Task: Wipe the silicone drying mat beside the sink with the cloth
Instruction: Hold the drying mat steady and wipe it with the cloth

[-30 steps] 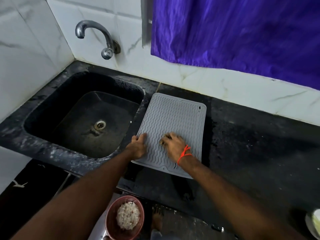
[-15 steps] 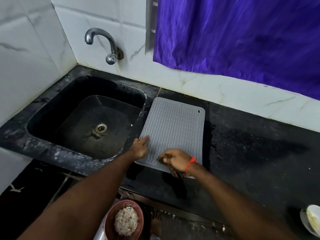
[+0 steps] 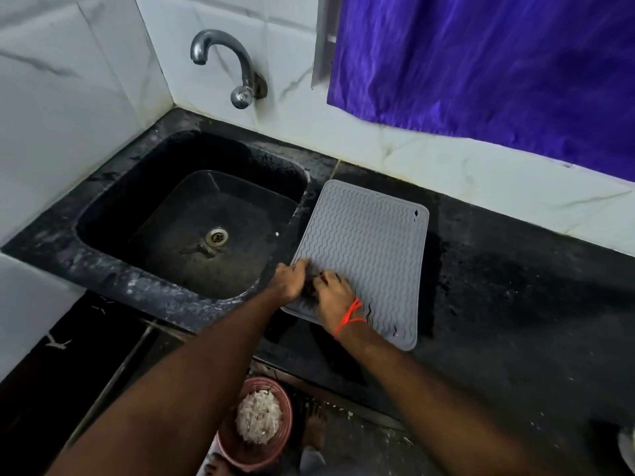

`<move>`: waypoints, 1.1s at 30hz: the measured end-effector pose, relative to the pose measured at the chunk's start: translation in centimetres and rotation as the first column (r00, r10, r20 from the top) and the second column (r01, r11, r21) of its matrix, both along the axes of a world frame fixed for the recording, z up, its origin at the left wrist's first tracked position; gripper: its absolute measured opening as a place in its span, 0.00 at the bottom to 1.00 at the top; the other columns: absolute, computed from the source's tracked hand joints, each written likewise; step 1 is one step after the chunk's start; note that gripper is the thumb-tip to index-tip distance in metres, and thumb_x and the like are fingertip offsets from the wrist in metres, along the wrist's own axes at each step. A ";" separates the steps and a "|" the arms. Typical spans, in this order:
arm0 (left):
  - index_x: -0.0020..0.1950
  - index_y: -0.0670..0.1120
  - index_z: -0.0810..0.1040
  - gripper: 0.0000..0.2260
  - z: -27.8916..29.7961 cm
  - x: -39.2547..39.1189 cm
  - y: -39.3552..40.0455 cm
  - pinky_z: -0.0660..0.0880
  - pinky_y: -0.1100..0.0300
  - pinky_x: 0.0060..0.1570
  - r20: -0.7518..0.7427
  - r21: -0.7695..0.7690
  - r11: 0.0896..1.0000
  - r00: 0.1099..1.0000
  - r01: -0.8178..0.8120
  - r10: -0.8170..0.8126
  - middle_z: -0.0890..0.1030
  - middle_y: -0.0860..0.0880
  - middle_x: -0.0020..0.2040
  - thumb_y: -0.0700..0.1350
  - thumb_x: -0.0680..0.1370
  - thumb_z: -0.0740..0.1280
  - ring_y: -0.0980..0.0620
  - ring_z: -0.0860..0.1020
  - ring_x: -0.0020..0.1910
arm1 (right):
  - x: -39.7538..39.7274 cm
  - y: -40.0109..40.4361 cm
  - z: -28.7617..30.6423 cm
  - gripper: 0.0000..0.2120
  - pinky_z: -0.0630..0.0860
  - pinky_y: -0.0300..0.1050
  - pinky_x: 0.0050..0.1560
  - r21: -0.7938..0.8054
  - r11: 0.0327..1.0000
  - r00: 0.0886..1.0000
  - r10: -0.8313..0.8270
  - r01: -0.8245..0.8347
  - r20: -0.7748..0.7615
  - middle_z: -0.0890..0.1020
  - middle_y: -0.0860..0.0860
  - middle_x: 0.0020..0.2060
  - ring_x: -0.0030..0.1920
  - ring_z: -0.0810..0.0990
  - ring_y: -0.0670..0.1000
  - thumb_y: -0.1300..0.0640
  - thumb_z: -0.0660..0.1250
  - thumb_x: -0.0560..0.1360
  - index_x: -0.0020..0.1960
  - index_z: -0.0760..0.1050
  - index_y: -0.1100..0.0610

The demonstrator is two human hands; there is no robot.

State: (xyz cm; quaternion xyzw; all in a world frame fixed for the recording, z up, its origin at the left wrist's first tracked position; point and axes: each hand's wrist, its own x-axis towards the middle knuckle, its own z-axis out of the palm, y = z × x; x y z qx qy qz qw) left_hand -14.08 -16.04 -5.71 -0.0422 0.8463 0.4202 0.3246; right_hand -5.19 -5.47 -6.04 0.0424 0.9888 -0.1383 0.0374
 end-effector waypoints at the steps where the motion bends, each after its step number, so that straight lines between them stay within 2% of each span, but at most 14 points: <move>1: 0.70 0.45 0.76 0.25 0.0 0.1 0.0 0.65 0.48 0.73 0.005 -0.009 1.000 1.000 -0.005 0.005 0.72 0.34 0.69 0.58 0.82 0.55 0.38 0.71 0.70 | 0.7 -0.3 0.1 0.17 0.71 0.53 0.62 0.015 0.999 0.999 0.031 -0.031 0.012 0.77 0.58 0.57 0.58 0.76 0.61 0.61 0.62 0.70 0.58 0.77 0.59; 6: 0.73 0.37 0.68 0.32 0.5 0.8 0.4 0.63 0.47 0.73 0.006 -0.080 0.997 1.000 -0.016 0.016 0.67 0.33 0.72 0.62 0.82 0.54 0.34 0.69 0.70 | 3.1 -1.8 1.1 0.19 0.72 0.51 0.60 0.021 0.992 0.987 0.124 -0.126 0.102 0.77 0.57 0.57 0.56 0.76 0.61 0.61 0.64 0.67 0.58 0.77 0.58; 9: 0.76 0.40 0.65 0.32 0.9 1.0 0.6 0.60 0.48 0.73 -0.003 -0.135 0.989 0.998 0.057 -0.058 0.63 0.34 0.73 0.63 0.83 0.50 0.34 0.67 0.71 | 2.7 -1.0 2.1 0.14 0.74 0.49 0.60 -0.131 0.985 0.974 0.135 -0.112 0.182 0.80 0.58 0.56 0.57 0.78 0.60 0.60 0.63 0.72 0.56 0.79 0.58; 11: 0.77 0.43 0.65 0.31 1.1 1.0 0.5 0.57 0.48 0.74 -0.002 -0.150 0.982 0.994 0.111 -0.113 0.60 0.35 0.75 0.63 0.83 0.47 0.34 0.65 0.73 | 1.5 1.1 2.9 0.12 0.73 0.43 0.60 -0.309 0.951 0.939 0.092 0.015 0.332 0.82 0.54 0.56 0.58 0.79 0.55 0.58 0.65 0.74 0.57 0.80 0.55; 12: 0.77 0.43 0.65 0.31 1.2 1.0 0.4 0.57 0.48 0.75 0.003 -0.140 0.984 0.994 0.109 -0.110 0.59 0.36 0.75 0.63 0.83 0.48 0.34 0.64 0.73 | 0.9 2.4 3.4 0.11 0.72 0.41 0.59 -0.415 0.900 0.924 0.041 0.132 0.381 0.83 0.52 0.55 0.57 0.79 0.53 0.59 0.66 0.75 0.56 0.81 0.55; 14: 0.76 0.39 0.64 0.33 1.4 0.9 0.2 0.59 0.47 0.75 0.013 -0.099 0.992 0.997 0.077 -0.076 0.61 0.37 0.75 0.64 0.82 0.51 0.35 0.65 0.73 | -0.3 5.4 4.2 0.08 0.74 0.47 0.59 -0.548 0.776 0.932 -0.139 0.312 0.334 0.83 0.53 0.51 0.55 0.79 0.55 0.60 0.67 0.76 0.54 0.81 0.55; 15: 0.76 0.38 0.63 0.34 1.5 0.9 0.1 0.60 0.46 0.75 0.017 -0.073 0.995 0.998 0.063 -0.062 0.62 0.37 0.75 0.64 0.82 0.53 0.36 0.66 0.73 | -0.9 7.0 4.5 0.08 0.75 0.51 0.59 -0.556 0.752 0.933 -0.247 0.354 0.261 0.82 0.54 0.51 0.54 0.79 0.56 0.60 0.66 0.76 0.54 0.80 0.55; 17: 0.76 0.37 0.62 0.34 1.6 0.9 0.1 0.60 0.44 0.75 0.027 -0.048 0.997 0.998 0.053 -0.051 0.62 0.37 0.75 0.63 0.82 0.54 0.36 0.66 0.73 | -2.0 9.8 4.4 0.11 0.74 0.51 0.61 -0.445 0.812 0.921 -0.380 0.377 0.087 0.80 0.55 0.54 0.56 0.78 0.57 0.61 0.64 0.77 0.57 0.79 0.55; 19: 0.77 0.38 0.61 0.34 1.7 1.0 0.1 0.60 0.43 0.75 0.019 -0.065 0.995 0.997 0.081 -0.080 0.61 0.38 0.75 0.63 0.82 0.52 0.36 0.65 0.73 | -2.6 11.5 3.9 0.15 0.71 0.48 0.67 -0.309 0.893 0.938 -0.346 0.327 -0.009 0.77 0.57 0.58 0.62 0.76 0.57 0.64 0.63 0.77 0.61 0.79 0.55; 21: 0.78 0.43 0.62 0.32 1.5 1.2 0.0 0.58 0.42 0.76 0.002 -0.088 0.988 0.992 0.126 -0.126 0.58 0.39 0.76 0.64 0.83 0.49 0.36 0.64 0.74 | -2.3 11.9 2.9 0.17 0.69 0.50 0.70 -0.191 0.954 0.972 -0.234 0.233 0.020 0.76 0.55 0.61 0.65 0.75 0.56 0.66 0.63 0.76 0.61 0.79 0.53; 23: 0.78 0.50 0.63 0.29 1.0 1.2 0.0 0.57 0.43 0.76 -0.032 -0.109 0.979 0.984 0.172 -0.176 0.57 0.40 0.75 0.64 0.83 0.47 0.36 0.63 0.74 | -1.0 11.0 1.6 0.19 0.70 0.52 0.69 -0.083 0.981 0.984 -0.172 0.176 0.057 0.75 0.51 0.62 0.64 0.75 0.57 0.65 0.64 0.74 0.61 0.78 0.49; 28: 0.78 0.53 0.62 0.27 0.1 1.0 0.0 0.57 0.42 0.76 -0.060 -0.144 0.973 0.980 0.181 -0.191 0.58 0.41 0.73 0.64 0.83 0.47 0.35 0.64 0.73 | 2.2 7.9 1.1 0.15 0.75 0.50 0.61 -0.101 0.986 0.990 -0.134 0.129 -0.035 0.77 0.51 0.53 0.54 0.79 0.55 0.64 0.63 0.71 0.53 0.80 0.51; 33: 0.80 0.59 0.56 0.23 -0.2 1.3 0.2 0.61 0.42 0.74 -0.104 -0.229 0.943 0.957 0.242 -0.271 0.58 0.40 0.73 0.58 0.84 0.46 0.35 0.67 0.69 | 6.3 5.8 1.3 0.11 0.76 0.48 0.57 -0.078 0.996 0.997 -0.039 0.033 -0.066 0.77 0.49 0.51 0.51 0.79 0.53 0.61 0.64 0.72 0.51 0.79 0.51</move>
